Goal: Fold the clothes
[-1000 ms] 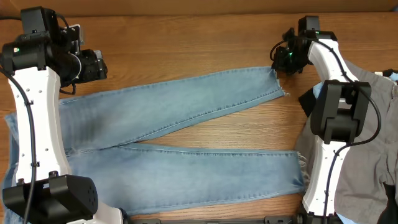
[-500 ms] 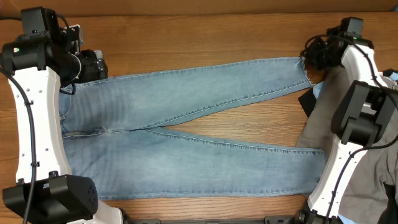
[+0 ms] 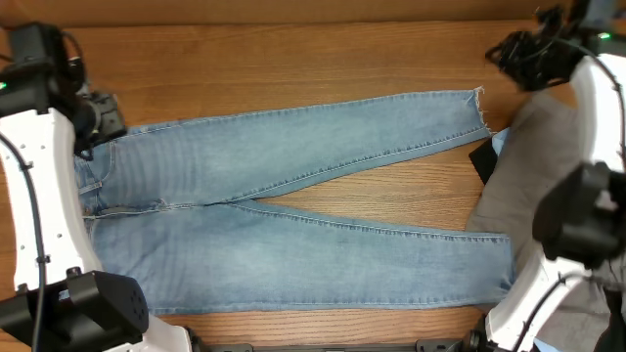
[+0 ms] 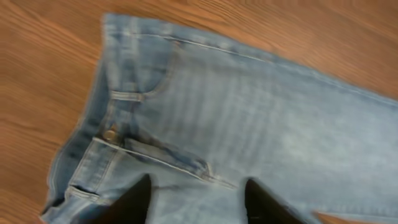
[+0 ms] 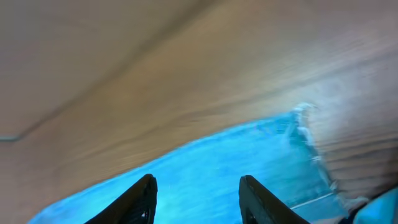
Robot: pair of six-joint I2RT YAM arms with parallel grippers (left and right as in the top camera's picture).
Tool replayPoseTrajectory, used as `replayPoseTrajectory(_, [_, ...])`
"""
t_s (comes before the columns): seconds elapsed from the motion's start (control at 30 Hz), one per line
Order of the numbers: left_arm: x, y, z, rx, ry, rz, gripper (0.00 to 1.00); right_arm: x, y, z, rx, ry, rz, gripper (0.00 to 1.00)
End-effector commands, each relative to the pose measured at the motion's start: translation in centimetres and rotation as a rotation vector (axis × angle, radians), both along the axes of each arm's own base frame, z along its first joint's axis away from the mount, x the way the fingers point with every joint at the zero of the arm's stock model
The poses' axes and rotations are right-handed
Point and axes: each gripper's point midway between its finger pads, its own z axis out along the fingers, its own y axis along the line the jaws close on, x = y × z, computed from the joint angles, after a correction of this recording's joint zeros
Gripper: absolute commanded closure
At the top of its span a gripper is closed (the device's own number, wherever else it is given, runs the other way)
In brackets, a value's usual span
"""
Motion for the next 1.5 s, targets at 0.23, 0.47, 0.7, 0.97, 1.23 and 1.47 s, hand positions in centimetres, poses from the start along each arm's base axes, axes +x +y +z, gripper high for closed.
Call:
replayPoseTrajectory(0.23, [2.5, 1.9, -12.4, -0.129, 0.227, 0.039, 0.96, -6.0, 10.0, 13.0, -0.022, -0.229, 0.235, 0.54])
replayPoseTrajectory(0.47, [4.7, 2.7, -19.8, -0.142, 0.281, -0.005, 0.96, -8.7, 13.9, 12.9, 0.004, -0.163, 0.311, 0.54])
replayPoseTrajectory(0.7, [8.2, 3.8, -25.8, -0.125, 0.207, -0.026, 0.96, -8.6, 15.0, 13.1, 0.003, -0.180, 0.339, 0.53])
replayPoseTrajectory(0.97, [11.9, 5.6, -32.5, -0.073, 0.091, -0.005, 0.87, -9.0, 15.8, 12.7, -0.003, -0.161, 0.353, 0.53])
replayPoseTrajectory(1.23, [15.5, 4.8, -29.2, -0.150, -0.043, -0.011, 0.71, -9.4, 16.6, 11.6, -0.075, -0.119, 0.334, 0.53])
replayPoseTrajectory(1.47, [14.0, 7.1, -18.2, -0.092, -0.013, 0.014, 0.73, -9.5, 16.6, 11.7, -0.065, -0.100, 0.301, 0.53])
